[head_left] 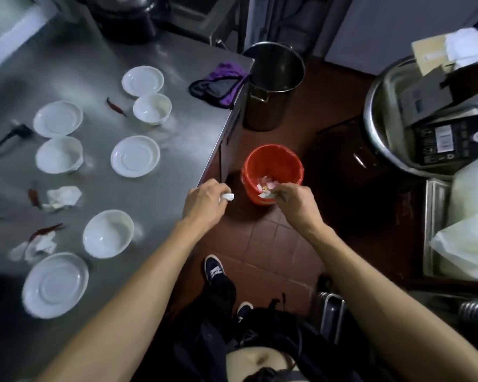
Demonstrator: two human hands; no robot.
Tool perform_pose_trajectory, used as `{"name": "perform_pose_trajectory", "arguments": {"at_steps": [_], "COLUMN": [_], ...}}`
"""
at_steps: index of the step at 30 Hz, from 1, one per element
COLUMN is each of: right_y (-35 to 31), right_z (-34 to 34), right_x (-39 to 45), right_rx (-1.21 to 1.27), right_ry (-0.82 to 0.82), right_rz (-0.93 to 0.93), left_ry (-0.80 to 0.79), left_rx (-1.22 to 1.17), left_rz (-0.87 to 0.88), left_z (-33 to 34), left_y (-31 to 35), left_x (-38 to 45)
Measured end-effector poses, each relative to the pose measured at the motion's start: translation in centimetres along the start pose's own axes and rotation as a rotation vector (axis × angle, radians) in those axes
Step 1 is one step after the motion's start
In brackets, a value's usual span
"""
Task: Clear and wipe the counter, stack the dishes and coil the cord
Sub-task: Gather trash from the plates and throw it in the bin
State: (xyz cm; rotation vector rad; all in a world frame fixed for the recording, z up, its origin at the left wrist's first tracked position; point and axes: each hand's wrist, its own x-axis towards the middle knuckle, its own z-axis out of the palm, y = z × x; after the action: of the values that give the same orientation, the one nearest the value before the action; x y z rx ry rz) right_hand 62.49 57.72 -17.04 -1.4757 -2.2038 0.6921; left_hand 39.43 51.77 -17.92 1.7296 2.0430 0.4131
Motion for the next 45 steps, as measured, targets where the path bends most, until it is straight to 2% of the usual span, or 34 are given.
{"name": "perform_pose_trajectory", "arguments": {"at_steps": [10,22,33,38,45], "right_y": [1.1,12.3,21.2,24.1,27.8], "right_z": [-0.5,-1.6,-2.6,-1.2,4.0], "right_x": [4.0,10.0,17.2,18.5,20.8], "right_rx": [0.03,0.068,0.128,0.153,0.208], "right_ry": [-0.002,-0.001,-0.16,-0.267,-0.34], "right_rz": [0.108,0.299,0.325,0.386,0.534], "left_ry": [-0.082,-0.217,-0.347,-0.421,-0.517], "left_rx": [-0.052,0.047,0.074,0.034,0.003], "left_rz": [0.091,0.116,-0.017,-0.082,-0.123], "left_z": [0.0,3.6,9.8,12.8,17.0], "left_y": [0.2,6.3,13.8,13.4,9.3], "left_x": [8.0,18.8,28.1,30.6,35.4]}}
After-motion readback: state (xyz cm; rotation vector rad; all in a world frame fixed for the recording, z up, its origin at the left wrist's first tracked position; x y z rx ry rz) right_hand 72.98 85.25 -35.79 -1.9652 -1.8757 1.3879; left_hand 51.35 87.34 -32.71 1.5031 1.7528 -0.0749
